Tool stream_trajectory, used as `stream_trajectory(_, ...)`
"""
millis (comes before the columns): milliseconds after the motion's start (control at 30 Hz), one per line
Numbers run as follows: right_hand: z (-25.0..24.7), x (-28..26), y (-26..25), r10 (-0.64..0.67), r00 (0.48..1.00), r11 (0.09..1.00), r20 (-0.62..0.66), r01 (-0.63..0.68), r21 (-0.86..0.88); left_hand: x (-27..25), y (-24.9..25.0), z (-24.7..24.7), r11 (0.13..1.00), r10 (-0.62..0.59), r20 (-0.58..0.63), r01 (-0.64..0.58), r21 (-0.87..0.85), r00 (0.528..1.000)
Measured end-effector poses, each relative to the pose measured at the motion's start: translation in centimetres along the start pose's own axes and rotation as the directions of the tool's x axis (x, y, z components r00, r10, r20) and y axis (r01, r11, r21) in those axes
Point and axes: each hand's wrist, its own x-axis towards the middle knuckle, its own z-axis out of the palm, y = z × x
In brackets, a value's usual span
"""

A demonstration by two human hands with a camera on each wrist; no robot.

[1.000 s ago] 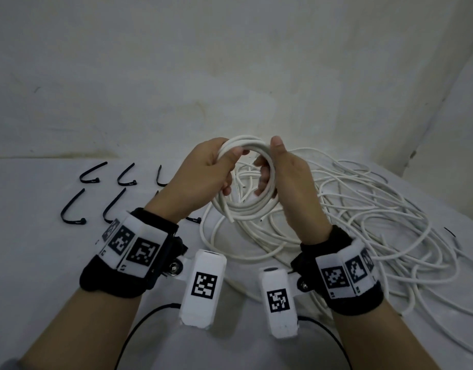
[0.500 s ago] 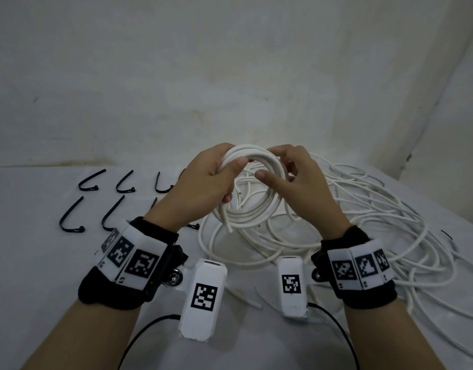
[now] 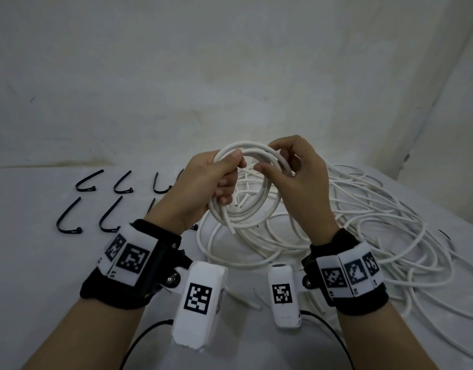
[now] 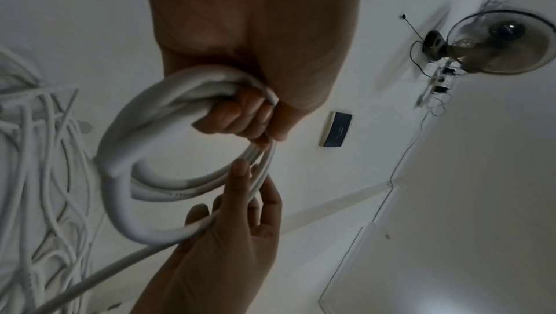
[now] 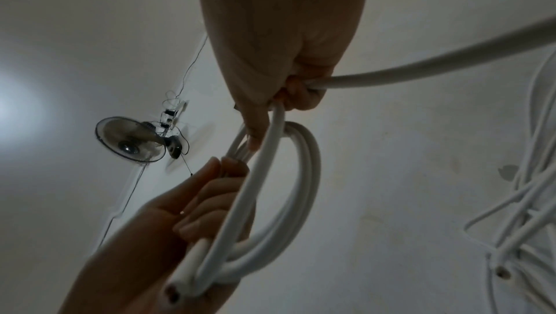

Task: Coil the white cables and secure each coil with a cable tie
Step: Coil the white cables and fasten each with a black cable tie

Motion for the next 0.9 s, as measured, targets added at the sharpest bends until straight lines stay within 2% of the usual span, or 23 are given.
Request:
stream_trajectory(133,0.3,-0.1,-0.1,-0.103,0.991,0.991,-0.084,0.095,-0.090,0.1,-0.4,0.5,0.996,0.019,-0.028,-0.022,-0.081,0.999)
stream_trajectory(267,0.3,0.0,0.3,-0.098,0.987,0.992,-0.127,0.086,-0.096,0.0,-0.4,0.9,0.981,0.032,-0.032,-0.037,-0.191,0.999)
stream_trajectory(400,1.0,-0.5,0.2,0.024,0.998,0.999,-0.060,-0.026,-0.043,0.0,-0.3,0.6,0.954,0.041,-0.015,-0.043,-0.296,0.999)
stream_trajectory(467,1.1,-0.6,-0.3,0.148,0.987,0.972,0.063,-0.157,0.174,0.0,-0.2,0.4,0.948,0.035,-0.016,-0.039,-0.315,0.999)
stream_trajectory(533,1.1,-0.5,-0.6,0.253,0.944,0.861,0.211,-0.319,0.395,0.1,-0.2,0.4,0.954,0.021,-0.046,-0.034,-0.298,0.999)
stream_trajectory(633,1.1,-0.4,-0.6,0.358,0.862,0.626,0.358,-0.506,0.593,0.2,-0.3,0.7,0.969,0.019,-0.100,-0.043,-0.244,0.995)
stream_trajectory(733,1.1,-0.3,-0.5,0.416,0.793,0.479,0.446,-0.608,0.634,0.4,-0.7,1.1,0.968,0.040,-0.117,-0.067,-0.243,0.992)
stream_trajectory(900,1.0,-0.2,-0.4,0.399,0.740,0.340,0.542,-0.668,0.662,0.4,-0.8,1.0,0.972,0.071,-0.107,-0.093,-0.216,0.992)
